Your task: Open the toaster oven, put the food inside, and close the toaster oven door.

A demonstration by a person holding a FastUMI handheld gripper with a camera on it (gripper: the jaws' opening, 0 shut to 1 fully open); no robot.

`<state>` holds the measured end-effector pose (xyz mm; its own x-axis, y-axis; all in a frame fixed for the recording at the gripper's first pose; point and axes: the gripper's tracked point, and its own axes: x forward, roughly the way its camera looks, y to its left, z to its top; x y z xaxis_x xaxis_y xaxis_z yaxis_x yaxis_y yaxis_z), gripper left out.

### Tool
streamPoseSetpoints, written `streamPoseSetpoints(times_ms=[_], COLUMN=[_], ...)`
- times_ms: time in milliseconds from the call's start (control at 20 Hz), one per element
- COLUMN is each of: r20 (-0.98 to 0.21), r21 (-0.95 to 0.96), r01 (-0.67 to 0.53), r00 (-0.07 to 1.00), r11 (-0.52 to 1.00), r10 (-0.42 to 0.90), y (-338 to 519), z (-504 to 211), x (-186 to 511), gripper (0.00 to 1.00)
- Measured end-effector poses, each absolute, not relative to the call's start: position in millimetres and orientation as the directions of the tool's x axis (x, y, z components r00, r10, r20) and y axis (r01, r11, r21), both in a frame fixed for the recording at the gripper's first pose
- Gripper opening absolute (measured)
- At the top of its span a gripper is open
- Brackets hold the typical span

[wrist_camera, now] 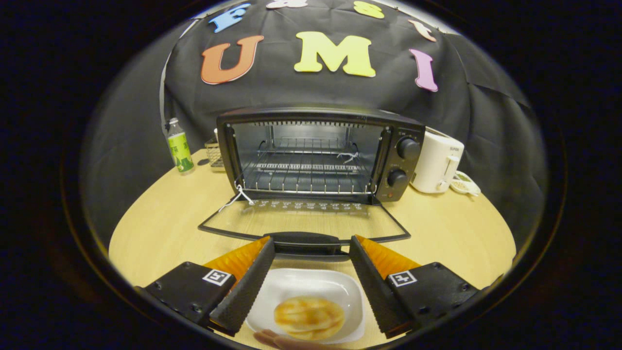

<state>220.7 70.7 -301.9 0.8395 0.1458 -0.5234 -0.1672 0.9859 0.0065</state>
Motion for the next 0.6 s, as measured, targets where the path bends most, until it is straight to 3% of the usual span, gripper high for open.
streamPoseSetpoints(times_ms=[100, 150, 350, 600], r20=[-0.597, -0.547, -0.551, -0.473], r21=[0.026, 0.032, 0.021, 0.052], r01=[-0.162, -0.153, -0.171, -0.189], r00=[0.789, 0.824, 0.820, 0.860], r11=[0.987, 0.988, 0.985, 0.981], r10=[0.145, 0.146, 0.154, 0.191], y=[70.4, 72.1, 72.5, 72.9], z=[-324.9, -312.8, -318.4, -302.9], x=[218.1, 224.8, 211.9, 178.5], gripper=[1.00, 1.00, 1.00, 1.00])
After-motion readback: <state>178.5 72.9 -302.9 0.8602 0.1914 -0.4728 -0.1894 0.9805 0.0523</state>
